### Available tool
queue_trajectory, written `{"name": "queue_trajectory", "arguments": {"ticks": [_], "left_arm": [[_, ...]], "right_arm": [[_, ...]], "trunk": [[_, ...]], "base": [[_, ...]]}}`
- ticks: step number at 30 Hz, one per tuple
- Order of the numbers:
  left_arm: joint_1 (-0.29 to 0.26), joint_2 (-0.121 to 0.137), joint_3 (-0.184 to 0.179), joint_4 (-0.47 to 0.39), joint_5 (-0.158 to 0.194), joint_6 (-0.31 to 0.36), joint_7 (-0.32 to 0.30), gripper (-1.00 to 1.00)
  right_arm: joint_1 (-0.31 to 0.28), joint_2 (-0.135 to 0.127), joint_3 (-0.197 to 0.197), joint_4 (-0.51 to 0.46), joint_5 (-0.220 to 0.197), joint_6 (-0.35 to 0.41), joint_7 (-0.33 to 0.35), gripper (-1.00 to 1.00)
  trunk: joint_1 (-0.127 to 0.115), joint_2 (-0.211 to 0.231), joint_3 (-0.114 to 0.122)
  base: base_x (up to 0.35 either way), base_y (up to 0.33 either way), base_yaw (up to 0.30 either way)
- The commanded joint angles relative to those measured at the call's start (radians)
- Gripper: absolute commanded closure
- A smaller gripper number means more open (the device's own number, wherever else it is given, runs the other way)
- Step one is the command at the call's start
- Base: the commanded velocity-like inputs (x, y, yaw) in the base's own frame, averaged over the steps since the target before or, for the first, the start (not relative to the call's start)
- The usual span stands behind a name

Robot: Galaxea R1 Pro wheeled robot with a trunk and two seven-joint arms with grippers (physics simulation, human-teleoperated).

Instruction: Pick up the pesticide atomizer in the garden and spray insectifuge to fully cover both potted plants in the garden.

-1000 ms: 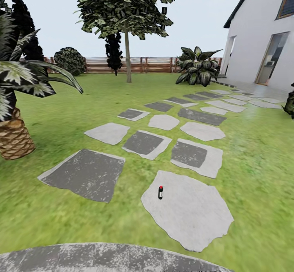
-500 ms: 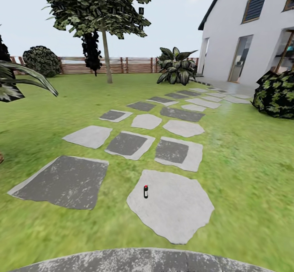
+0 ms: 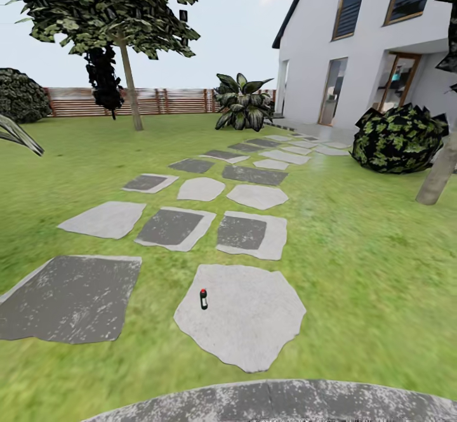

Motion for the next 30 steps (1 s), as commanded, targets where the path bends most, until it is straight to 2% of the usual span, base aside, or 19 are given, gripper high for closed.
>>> {"name": "queue_trajectory", "arguments": {"ticks": [1, 18, 30], "left_arm": [[0.000, 0.000, 0.000, 0.000, 0.000, -0.003, 0.001, -1.00], [0.000, 0.000, 0.000, 0.000, 0.000, -0.003, 0.001, -1.00], [0.000, 0.000, 0.000, -0.001, -0.001, -0.003, 0.001, -1.00]], "right_arm": [[-0.001, 0.000, -0.001, 0.001, -0.001, -0.003, 0.000, -1.00], [-0.001, 0.000, -0.001, -0.002, -0.001, -0.003, 0.001, -1.00], [-0.001, 0.000, 0.002, 0.002, 0.000, -0.003, 0.002, -1.00]], "trunk": [[0.000, 0.000, -0.001], [0.000, 0.000, -0.001], [0.000, 0.000, -0.001]], "base": [[0.000, 0.000, -0.299], [0.000, 0.000, -0.293], [0.001, 0.011, -0.129]]}}
